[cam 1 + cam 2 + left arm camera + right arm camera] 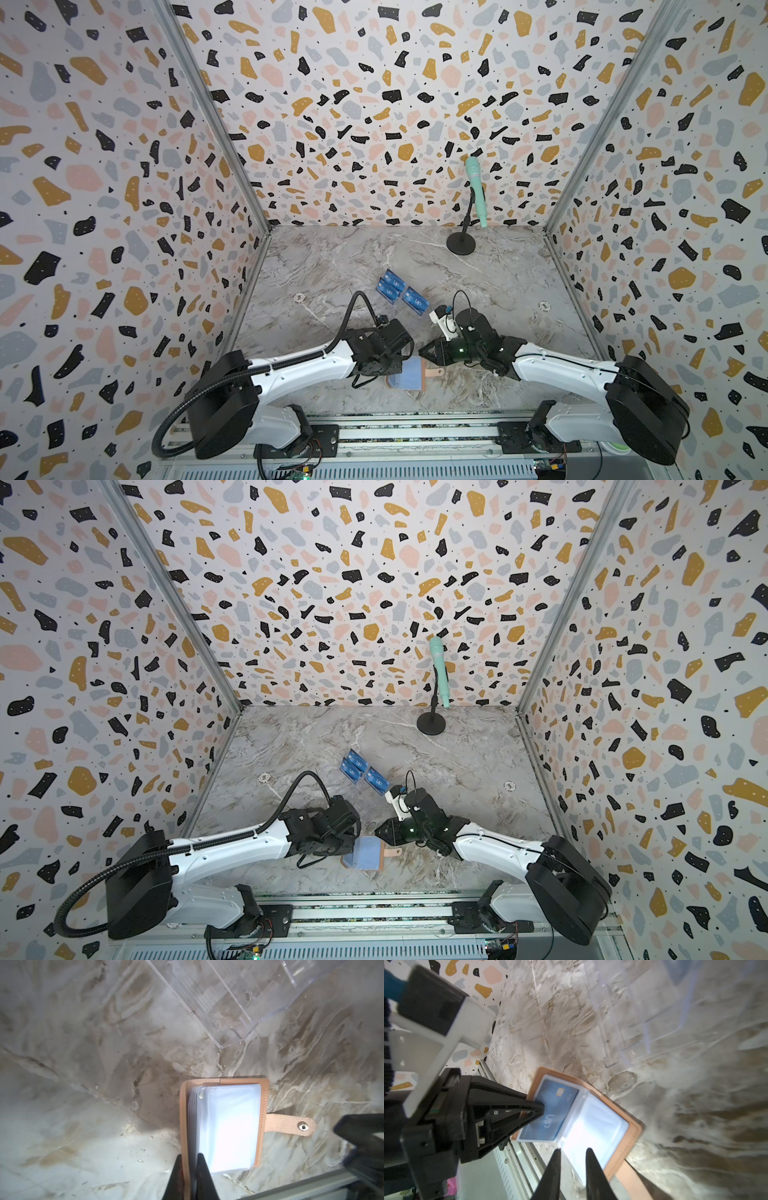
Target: Put the credit cards into the card holder
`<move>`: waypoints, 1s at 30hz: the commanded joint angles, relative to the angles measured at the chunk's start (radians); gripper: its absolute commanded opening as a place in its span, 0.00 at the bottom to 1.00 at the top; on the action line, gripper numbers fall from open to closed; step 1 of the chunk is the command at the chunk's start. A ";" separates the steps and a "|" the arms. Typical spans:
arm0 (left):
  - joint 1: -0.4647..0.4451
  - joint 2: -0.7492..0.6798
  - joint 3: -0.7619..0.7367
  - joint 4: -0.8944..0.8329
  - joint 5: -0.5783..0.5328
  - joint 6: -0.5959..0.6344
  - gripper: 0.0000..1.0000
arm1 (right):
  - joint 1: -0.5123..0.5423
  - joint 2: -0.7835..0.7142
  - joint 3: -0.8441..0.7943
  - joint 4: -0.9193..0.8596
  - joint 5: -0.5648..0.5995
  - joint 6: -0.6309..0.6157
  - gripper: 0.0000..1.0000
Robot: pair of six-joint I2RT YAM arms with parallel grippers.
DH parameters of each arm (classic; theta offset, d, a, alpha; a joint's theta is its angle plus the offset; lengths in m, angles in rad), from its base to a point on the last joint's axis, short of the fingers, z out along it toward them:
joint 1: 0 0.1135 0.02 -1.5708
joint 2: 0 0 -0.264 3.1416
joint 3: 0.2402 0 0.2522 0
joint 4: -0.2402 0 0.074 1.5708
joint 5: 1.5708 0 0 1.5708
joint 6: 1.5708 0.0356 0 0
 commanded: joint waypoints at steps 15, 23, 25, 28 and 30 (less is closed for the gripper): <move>-0.110 0.195 0.224 -0.150 -0.039 -0.031 0.39 | -0.157 -0.017 -0.151 -0.038 -0.102 -0.134 0.32; -0.122 0.225 0.255 0.001 0.072 -0.036 0.42 | -0.175 0.056 -0.179 0.051 -0.148 -0.137 0.31; -0.127 0.224 0.243 0.078 0.114 -0.045 0.42 | -0.175 0.067 -0.175 0.048 -0.145 -0.145 0.30; -0.132 0.234 0.223 0.175 0.152 -0.043 0.43 | -0.176 0.087 -0.180 0.055 -0.147 -0.147 0.29; -0.132 0.245 0.197 0.234 0.177 -0.045 0.43 | -0.176 0.098 -0.187 0.068 -0.151 -0.143 0.29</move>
